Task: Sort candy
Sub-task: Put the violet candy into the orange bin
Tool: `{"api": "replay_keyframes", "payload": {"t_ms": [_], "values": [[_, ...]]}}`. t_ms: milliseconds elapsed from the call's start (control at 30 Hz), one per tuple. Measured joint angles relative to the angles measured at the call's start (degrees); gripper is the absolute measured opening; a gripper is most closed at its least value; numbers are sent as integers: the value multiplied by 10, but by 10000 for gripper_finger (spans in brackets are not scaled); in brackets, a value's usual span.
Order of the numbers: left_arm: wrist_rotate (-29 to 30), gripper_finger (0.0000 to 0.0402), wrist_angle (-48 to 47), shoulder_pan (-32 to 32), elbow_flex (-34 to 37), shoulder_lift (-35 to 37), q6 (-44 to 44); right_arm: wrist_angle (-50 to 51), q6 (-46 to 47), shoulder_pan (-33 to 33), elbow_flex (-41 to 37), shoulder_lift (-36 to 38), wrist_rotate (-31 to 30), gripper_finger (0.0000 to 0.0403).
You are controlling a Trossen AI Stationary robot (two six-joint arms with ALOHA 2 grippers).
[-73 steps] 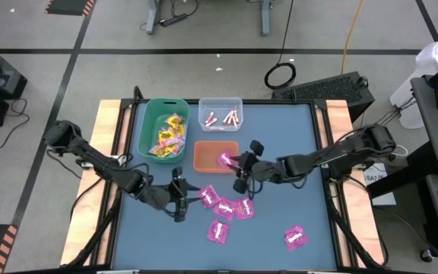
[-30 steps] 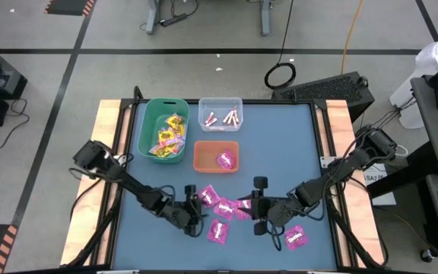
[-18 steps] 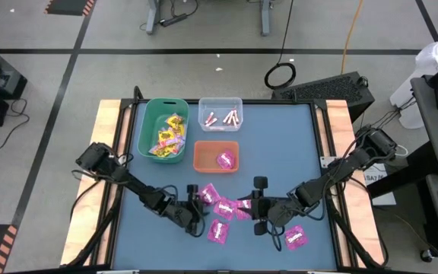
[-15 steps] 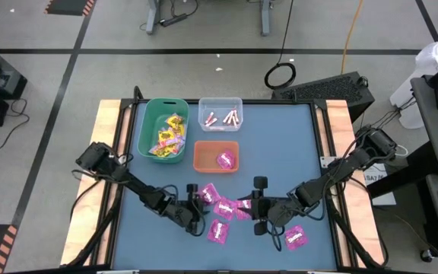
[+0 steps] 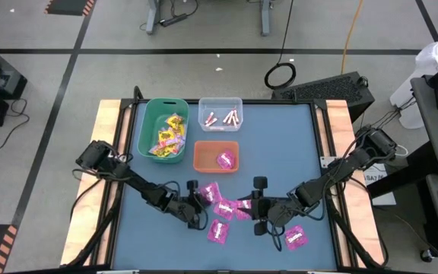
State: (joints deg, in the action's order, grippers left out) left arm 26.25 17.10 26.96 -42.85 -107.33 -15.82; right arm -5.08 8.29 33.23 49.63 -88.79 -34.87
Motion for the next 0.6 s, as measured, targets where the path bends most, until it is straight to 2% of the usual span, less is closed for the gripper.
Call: {"api": "replay_keyframes", "payload": {"t_ms": [167, 600], "values": [[12, 5, -8, 2, 1, 16, -1, 0, 4, 0, 0, 0, 2, 123], [30, 3, -17, 16, -2, 111, 14, -28, 14, 0, 0, -20, 7, 123]]}}
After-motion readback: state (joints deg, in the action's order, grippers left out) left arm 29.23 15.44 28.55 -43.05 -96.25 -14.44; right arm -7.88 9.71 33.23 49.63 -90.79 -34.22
